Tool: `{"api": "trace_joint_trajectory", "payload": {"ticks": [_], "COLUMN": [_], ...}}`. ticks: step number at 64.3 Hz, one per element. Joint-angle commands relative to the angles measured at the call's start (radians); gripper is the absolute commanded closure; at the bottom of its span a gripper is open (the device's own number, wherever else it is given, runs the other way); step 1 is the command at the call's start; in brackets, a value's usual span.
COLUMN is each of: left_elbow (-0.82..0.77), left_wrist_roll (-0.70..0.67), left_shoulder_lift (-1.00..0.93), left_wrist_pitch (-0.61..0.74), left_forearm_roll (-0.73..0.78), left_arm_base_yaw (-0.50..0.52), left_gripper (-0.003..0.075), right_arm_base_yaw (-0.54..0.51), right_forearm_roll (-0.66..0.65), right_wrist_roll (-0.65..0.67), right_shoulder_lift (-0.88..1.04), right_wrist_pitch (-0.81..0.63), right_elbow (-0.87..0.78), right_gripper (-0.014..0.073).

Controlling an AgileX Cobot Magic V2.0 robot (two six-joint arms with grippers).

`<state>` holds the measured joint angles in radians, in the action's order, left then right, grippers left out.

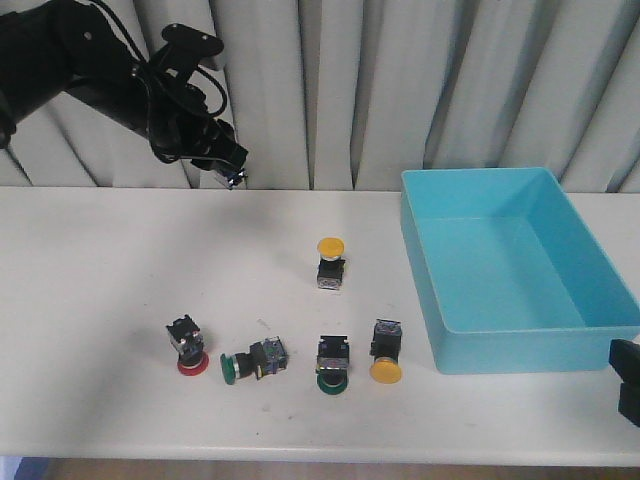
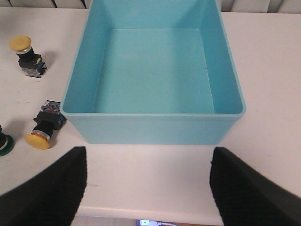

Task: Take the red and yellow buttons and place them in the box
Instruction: 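Carry the red button with the left gripper toward the table center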

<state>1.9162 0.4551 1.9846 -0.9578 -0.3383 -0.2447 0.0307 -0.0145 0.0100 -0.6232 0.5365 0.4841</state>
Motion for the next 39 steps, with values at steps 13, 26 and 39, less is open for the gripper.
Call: {"api": "trace_joint_trajectory", "payload": {"ticks": [13, 26, 39], "left_elbow": [-0.142, -0.469, -0.76], "left_wrist_roll": [-0.011, -0.011, -0.011], "left_shoulder_lift": [-0.22, -0.413, -0.604], "left_wrist_pitch": [0.119, 0.329, 0.48], "left_forearm_roll": [-0.035, -0.117, -0.241], "left_arm_base_yaw": [-0.044, -0.079, -0.102], "left_gripper": [0.0525, 0.0525, 0.0525], "right_arm_base_yaw": [-0.008, -0.008, -0.008], "right_forearm_roll": [-0.01, -0.01, -0.01], "right_wrist_roll": [-0.01, -0.01, -0.01], "right_shoulder_lift": [-0.006, -0.006, -0.006], "right_wrist_pitch": [-0.063, -0.063, -0.063], "right_elbow": [0.025, 0.025, 0.025], "right_gripper": [0.0053, 0.0053, 0.0053]}}
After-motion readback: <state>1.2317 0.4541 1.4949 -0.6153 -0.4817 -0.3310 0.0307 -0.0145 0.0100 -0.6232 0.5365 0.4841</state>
